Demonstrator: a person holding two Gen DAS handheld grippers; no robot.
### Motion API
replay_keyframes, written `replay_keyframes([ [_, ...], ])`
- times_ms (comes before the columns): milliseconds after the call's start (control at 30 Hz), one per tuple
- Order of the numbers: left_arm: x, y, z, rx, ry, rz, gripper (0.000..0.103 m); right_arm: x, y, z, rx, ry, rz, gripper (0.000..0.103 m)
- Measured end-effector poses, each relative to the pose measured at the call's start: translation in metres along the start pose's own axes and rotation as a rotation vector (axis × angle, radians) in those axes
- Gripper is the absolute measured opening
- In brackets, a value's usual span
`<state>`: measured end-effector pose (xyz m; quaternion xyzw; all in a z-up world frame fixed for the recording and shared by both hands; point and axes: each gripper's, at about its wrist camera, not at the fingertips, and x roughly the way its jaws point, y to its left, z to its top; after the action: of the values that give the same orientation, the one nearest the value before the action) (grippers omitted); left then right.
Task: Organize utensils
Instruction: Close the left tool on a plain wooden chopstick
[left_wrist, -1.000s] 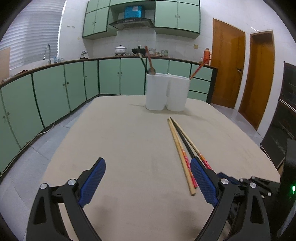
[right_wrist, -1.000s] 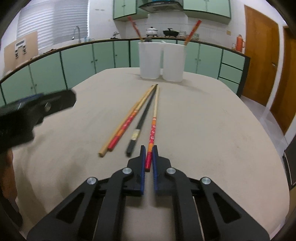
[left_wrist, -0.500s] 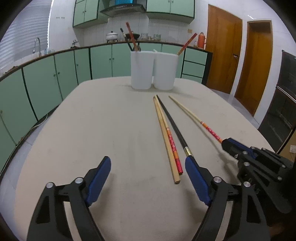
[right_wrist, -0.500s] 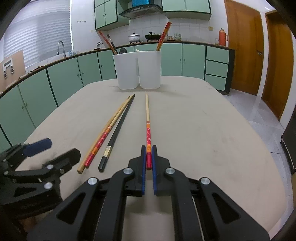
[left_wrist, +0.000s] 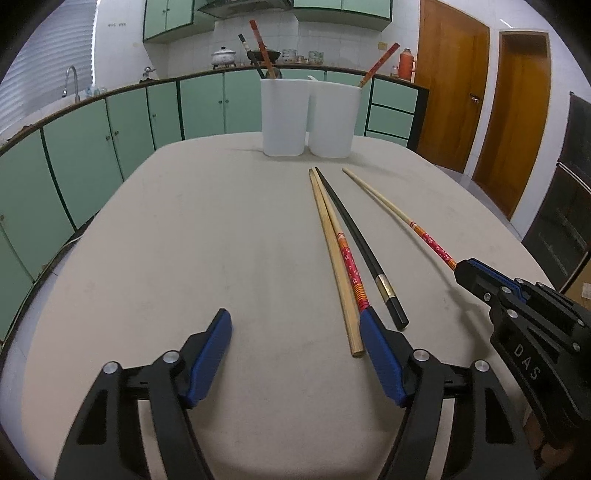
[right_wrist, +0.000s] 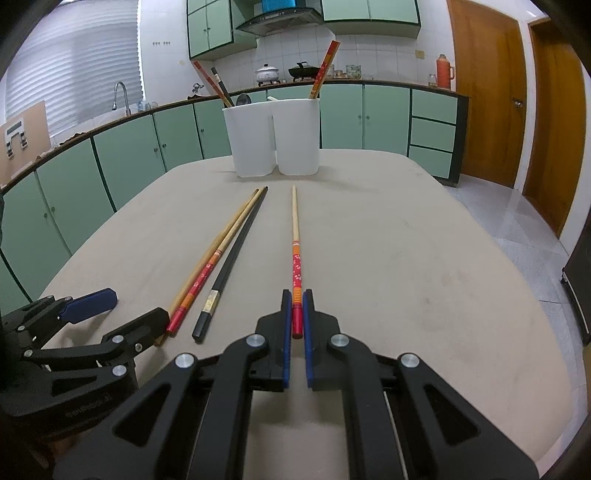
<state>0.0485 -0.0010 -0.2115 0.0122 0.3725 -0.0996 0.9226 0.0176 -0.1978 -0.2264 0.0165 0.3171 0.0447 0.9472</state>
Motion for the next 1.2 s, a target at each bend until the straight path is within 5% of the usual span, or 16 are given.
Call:
replay_keyframes([
  [233, 0.003, 0.013, 0.005, -0.080, -0.006, 0.062, 0.044, 0.001, 0.002, 0.001, -0.015, 0.005, -0.001, 0.005],
  [667, 0.002, 0.007, 0.003, -0.043, 0.000, 0.039, 0.055, 0.011, 0.010, -0.003, -0.042, 0.056, 0.025, 0.009],
  [767, 0.002, 0.007, 0.003, -0.044, 0.000, 0.034, 0.046, 0.011, 0.010, -0.005, -0.045, 0.060, 0.023, 0.009],
  [933, 0.003, 0.004, 0.004, -0.030, -0.003, 0.012, 0.010, 0.011, 0.011, -0.007, -0.071, 0.051, 0.021, 0.006],
  [1200, -0.003, 0.001, 0.006, -0.026, -0.023, -0.033, 0.006, 0.005, 0.008, -0.003, -0.056, 0.025, 0.041, 0.005],
])
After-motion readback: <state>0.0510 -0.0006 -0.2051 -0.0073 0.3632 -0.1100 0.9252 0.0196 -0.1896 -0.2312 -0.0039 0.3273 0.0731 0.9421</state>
